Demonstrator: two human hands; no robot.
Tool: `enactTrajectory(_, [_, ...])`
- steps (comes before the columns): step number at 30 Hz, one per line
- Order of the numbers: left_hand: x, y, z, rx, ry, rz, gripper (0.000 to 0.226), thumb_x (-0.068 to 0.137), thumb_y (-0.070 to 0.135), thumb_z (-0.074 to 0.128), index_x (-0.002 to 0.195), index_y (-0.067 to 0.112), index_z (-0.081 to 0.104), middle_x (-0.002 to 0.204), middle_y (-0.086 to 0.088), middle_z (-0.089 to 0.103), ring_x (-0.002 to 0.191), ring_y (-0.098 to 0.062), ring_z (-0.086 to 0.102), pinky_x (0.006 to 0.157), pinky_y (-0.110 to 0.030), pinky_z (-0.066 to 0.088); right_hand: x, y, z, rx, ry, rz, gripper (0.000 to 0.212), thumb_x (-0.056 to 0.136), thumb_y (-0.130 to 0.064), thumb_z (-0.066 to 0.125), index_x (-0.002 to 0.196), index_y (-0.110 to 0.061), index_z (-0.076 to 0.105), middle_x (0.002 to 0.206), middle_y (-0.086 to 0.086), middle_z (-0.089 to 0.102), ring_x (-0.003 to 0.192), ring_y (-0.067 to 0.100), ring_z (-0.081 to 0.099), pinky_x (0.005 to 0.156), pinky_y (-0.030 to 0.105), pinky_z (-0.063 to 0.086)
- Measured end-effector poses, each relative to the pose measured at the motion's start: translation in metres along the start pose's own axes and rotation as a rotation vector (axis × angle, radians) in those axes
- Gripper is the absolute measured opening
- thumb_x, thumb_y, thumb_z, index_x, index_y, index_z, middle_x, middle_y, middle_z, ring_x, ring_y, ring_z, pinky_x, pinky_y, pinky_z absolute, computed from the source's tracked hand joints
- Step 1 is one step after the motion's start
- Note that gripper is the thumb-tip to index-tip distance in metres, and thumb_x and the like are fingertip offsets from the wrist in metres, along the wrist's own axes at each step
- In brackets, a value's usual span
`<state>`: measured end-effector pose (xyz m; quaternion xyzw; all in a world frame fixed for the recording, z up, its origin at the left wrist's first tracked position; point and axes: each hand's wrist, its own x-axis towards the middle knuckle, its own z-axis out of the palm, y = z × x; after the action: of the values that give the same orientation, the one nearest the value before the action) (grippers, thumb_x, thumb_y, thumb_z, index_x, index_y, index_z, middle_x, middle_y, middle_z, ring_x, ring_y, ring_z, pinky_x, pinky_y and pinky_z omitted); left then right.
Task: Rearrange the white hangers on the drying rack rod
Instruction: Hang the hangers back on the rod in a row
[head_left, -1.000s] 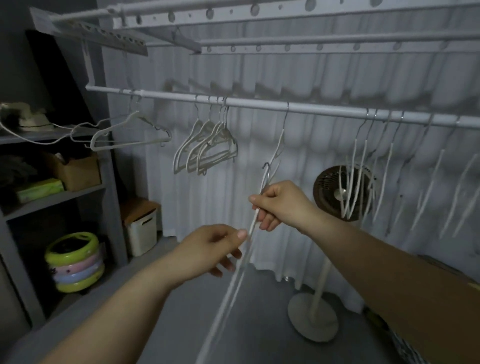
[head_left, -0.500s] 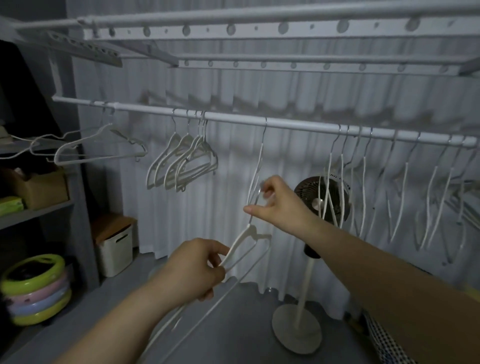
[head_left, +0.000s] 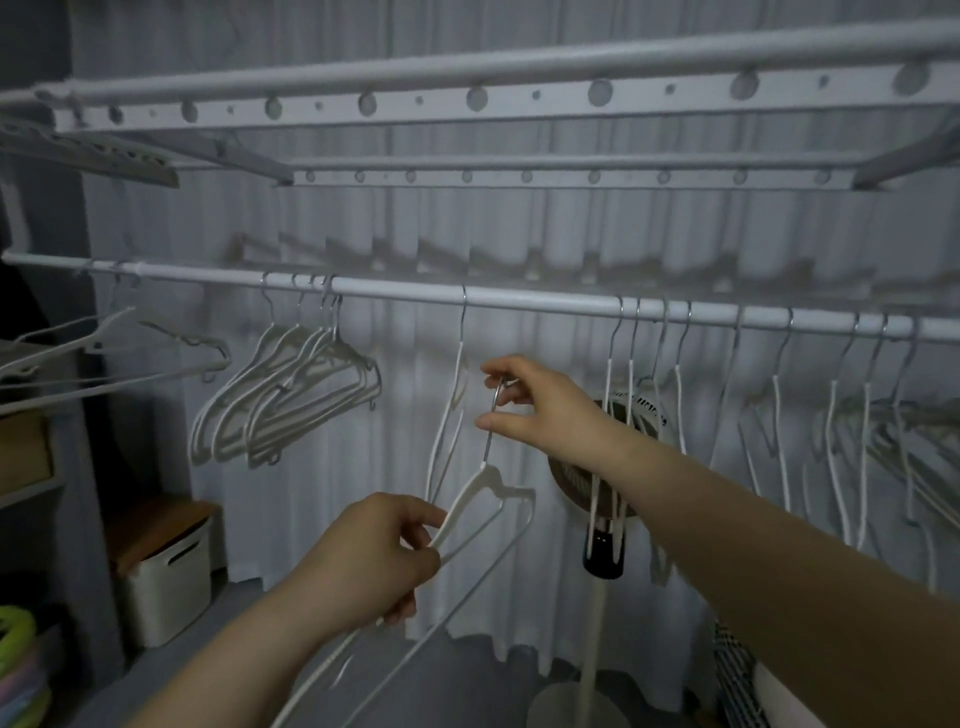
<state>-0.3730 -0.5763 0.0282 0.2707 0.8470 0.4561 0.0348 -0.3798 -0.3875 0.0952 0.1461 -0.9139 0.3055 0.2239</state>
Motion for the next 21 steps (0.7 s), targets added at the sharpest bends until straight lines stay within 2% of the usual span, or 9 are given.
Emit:
enactTrajectory(2, [0.017,0.005,0.006,-0.009,0.032,-0.005,0.024,0.084,0.003,0.053,0.086,0.027,0.056,0.084,-0.002,0.057,0.029,-0.008,0.052,0.036,-0.017,0.041,0.009,0.017,-0.009,-0.013,-0.012,-0.013,0.065,0.080,-0.027,0.067,0.136,-0.019,0.034,0.134,0.001,0.043,0.108,0.006,0.044,0.088,0.014,0.034])
enactTrajectory(4, [0.035,0.011,0.011,-0.021,0.060,-0.018,0.024,0.084,0.002,0.054,0.085,0.026,0.055,0.083,-0.002,0.056,0.029,-0.007,0.052,0.036,-0.017,0.042,0.017,0.034,-0.022,-0.078,0.018,-0.024,0.067,0.082,-0.033,0.063,0.139,-0.020,0.029,0.141,-0.001,0.034,0.117,0.008,0.040,0.091,0.013,0.028])
enactTrajectory(7, [0.060,0.023,0.018,-0.034,0.099,-0.012,0.025,0.084,0.002,0.054,0.084,0.026,0.053,0.079,-0.001,0.056,0.030,-0.006,0.052,0.036,-0.016,0.043,0.028,0.063,-0.047,-0.326,0.179,-0.030,0.065,0.086,-0.033,0.059,0.140,-0.015,0.029,0.148,0.005,0.028,0.134,0.018,0.028,0.104,0.020,0.020])
enactTrajectory(9, [0.079,0.033,0.024,-0.048,0.139,0.014,0.024,0.083,0.001,0.054,0.086,0.025,0.053,0.075,-0.002,0.057,0.030,-0.006,0.052,0.035,-0.016,0.043,0.035,0.081,-0.064,-0.503,0.255,0.008,0.064,0.086,-0.031,0.057,0.141,-0.014,0.028,0.151,0.007,0.022,0.139,0.021,0.019,0.111,0.027,0.012])
enactTrajectory(13, [0.115,0.052,0.038,-0.126,0.274,0.052,0.024,0.082,-0.002,0.054,0.097,0.015,0.058,0.066,-0.003,0.056,0.029,-0.006,0.051,0.034,-0.014,0.042,0.047,0.111,-0.097,-0.703,0.301,0.072,0.066,0.086,-0.032,0.054,0.142,-0.016,0.023,0.153,0.007,0.016,0.141,0.024,0.013,0.114,0.035,0.006])
enactTrajectory(16, [0.133,0.056,0.054,-0.189,0.348,0.052,0.031,0.082,-0.004,0.053,0.111,0.005,0.058,0.069,-0.004,0.055,0.028,-0.005,0.050,0.034,-0.013,0.041,0.051,0.127,-0.110,-0.798,0.247,0.074,0.064,0.086,-0.032,0.052,0.142,-0.017,0.023,0.152,0.005,0.020,0.139,0.023,0.014,0.112,0.035,0.005])
enactTrajectory(21, [0.155,0.066,0.069,-0.191,0.376,0.084,0.031,0.083,-0.002,0.053,0.112,0.007,0.059,0.068,-0.001,0.057,0.030,-0.004,0.052,0.036,-0.012,0.043,0.051,0.136,-0.114,-0.843,0.232,0.016,0.060,0.087,-0.032,0.051,0.139,-0.017,0.027,0.149,0.003,0.025,0.136,0.022,0.017,0.107,0.033,0.001])
